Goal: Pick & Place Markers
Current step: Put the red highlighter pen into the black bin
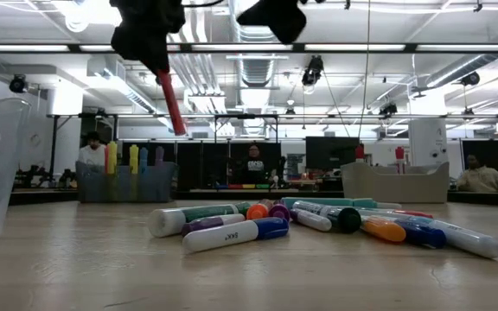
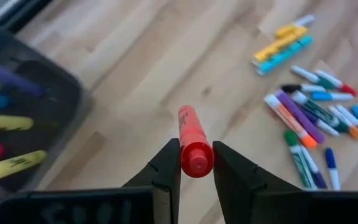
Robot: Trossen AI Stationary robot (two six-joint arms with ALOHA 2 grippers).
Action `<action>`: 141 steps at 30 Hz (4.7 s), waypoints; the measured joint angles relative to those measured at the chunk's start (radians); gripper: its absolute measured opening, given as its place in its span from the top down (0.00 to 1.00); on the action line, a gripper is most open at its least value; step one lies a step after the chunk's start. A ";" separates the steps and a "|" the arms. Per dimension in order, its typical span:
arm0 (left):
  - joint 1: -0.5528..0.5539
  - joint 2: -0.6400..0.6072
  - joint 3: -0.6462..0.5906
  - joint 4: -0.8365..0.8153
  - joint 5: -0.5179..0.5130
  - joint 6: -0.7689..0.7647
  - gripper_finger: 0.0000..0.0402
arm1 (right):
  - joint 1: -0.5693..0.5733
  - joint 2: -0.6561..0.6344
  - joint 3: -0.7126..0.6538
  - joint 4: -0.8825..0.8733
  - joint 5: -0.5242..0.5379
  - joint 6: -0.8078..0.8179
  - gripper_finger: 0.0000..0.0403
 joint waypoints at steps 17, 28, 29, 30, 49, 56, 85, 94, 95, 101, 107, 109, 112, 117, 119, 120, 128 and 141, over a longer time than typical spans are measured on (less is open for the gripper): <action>0.306 0.000 0.001 -0.060 0.002 0.010 0.81 | 0.161 -0.006 -0.017 0.289 0.183 -0.182 0.44; 0.377 0.024 0.001 -0.102 0.022 0.006 0.81 | 0.179 -0.094 -0.231 0.632 0.210 -0.257 0.44; 0.377 0.032 0.001 -0.103 0.022 0.006 0.81 | 0.179 -0.107 -0.251 0.633 0.218 -0.256 0.44; 0.377 0.040 0.001 -0.103 0.022 0.006 0.81 | 0.179 -0.115 -0.267 0.634 0.232 -0.255 0.44; 0.422 0.260 0.252 -0.244 -0.035 0.001 0.81 | 0.184 -0.158 -0.335 0.677 0.261 -0.241 0.44; 0.421 0.298 0.253 -0.257 -0.040 0.002 0.81 | 0.186 -0.160 -0.335 0.674 0.261 -0.244 0.44; 0.421 0.309 0.107 -0.121 -0.078 -0.008 0.81 | 0.189 -0.164 -0.335 0.667 0.261 -0.248 0.44; 0.421 0.309 0.038 -0.039 -0.048 -0.008 0.81 | 0.192 -0.171 -0.335 0.652 0.261 -0.245 0.44; 0.421 0.309 0.035 -0.036 -0.048 -0.008 0.81 | 0.194 -0.171 -0.335 0.651 0.261 -0.246 0.44; 0.421 0.309 0.015 -0.005 -0.042 -0.012 0.81 | 0.196 -0.174 -0.335 0.652 0.261 -0.248 0.44; 0.421 0.309 -0.006 0.042 -0.030 -0.026 0.81 | 0.196 -0.175 -0.335 0.652 0.261 -0.248 0.44; 0.421 0.311 -0.010 0.035 -0.029 -0.026 0.81 | 0.196 -0.175 -0.335 0.652 0.261 -0.247 0.44; 0.421 0.311 -0.010 0.039 -0.030 -0.027 0.81 | 0.196 -0.175 -0.335 0.652 0.261 -0.246 0.44; 0.422 0.311 -0.010 0.040 -0.030 -0.027 0.81 | 0.196 -0.175 -0.335 0.651 0.261 -0.245 0.44; 0.424 0.311 -0.010 0.040 -0.030 -0.027 0.81 | 0.196 -0.175 -0.335 0.652 0.261 -0.244 0.44; 0.425 0.311 -0.010 0.040 -0.030 -0.027 0.81 | 0.196 -0.175 -0.335 0.652 0.260 -0.244 0.44; 0.428 0.311 -0.010 0.039 -0.031 -0.025 0.81 | 0.201 -0.175 -0.335 0.652 0.256 -0.246 0.44; 0.430 0.311 -0.051 0.059 -0.038 -0.027 0.81 | 0.201 -0.177 -0.335 0.652 0.253 -0.244 0.44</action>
